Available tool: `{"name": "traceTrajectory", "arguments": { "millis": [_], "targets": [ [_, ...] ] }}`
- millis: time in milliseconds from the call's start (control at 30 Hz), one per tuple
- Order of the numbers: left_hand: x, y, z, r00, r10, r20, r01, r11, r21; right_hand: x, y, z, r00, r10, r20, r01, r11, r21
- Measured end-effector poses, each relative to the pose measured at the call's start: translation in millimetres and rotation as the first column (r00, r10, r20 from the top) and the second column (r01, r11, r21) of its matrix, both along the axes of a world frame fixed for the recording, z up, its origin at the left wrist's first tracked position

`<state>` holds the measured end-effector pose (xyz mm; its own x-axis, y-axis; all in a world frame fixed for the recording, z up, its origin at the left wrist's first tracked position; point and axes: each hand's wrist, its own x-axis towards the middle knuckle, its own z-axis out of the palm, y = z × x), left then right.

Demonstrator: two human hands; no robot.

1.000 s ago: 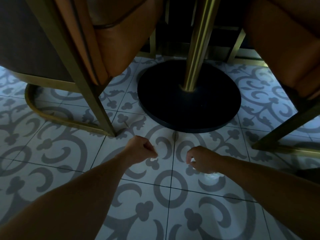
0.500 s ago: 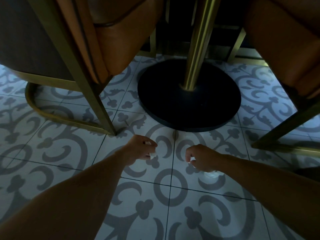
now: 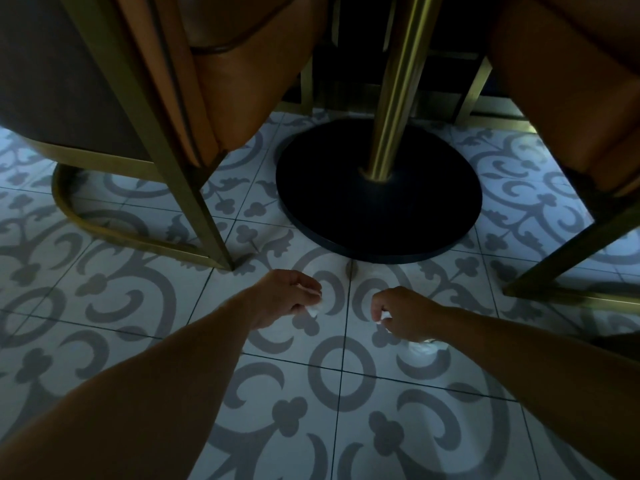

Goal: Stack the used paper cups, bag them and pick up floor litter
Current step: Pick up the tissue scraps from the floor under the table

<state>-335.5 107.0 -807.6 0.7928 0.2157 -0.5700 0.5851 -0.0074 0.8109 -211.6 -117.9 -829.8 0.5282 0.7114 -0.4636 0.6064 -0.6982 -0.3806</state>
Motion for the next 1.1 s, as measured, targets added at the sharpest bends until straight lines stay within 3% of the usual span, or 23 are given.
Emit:
{"name": "traceTrajectory", "arguments": {
  "millis": [267,500,600,667,733,867,1100],
  "targets": [
    [1,-1,2,0.996,-0.081,-0.048,0.081,0.997,0.008,3,-1,-2,1.0,0.014,0.02,-0.014,1.0,-0.013],
    [3,-3,2,0.997,-0.032,-0.073,0.019,0.985,-0.174,3,1,-3,1.0,-0.021,-0.014,0.022,0.999,0.027],
    [6,-4,-1,0.997,-0.001,-0.074,-0.015,0.978,-0.206,4,11,10,0.967,-0.167,-0.191,0.201,0.963,0.182],
    [8,-5,-1,0.997,0.03,-0.077,-0.047,0.972,-0.231,5,19,23,0.868,-0.261,-0.422,0.387,0.888,0.249],
    [9,-7,0,0.996,0.045,-0.076,-0.063,0.965,-0.254,7,25,33,0.781,-0.278,-0.559,0.478,0.842,0.25],
    [9,-11,5,0.992,0.094,-0.082,-0.118,0.921,-0.372,8,29,38,0.706,-0.265,-0.657,0.531,0.812,0.242],
    [13,-14,8,0.995,0.071,-0.076,-0.091,0.946,-0.312,0,36,42,0.613,-0.184,-0.769,0.579,0.767,0.278]
  ]
}}
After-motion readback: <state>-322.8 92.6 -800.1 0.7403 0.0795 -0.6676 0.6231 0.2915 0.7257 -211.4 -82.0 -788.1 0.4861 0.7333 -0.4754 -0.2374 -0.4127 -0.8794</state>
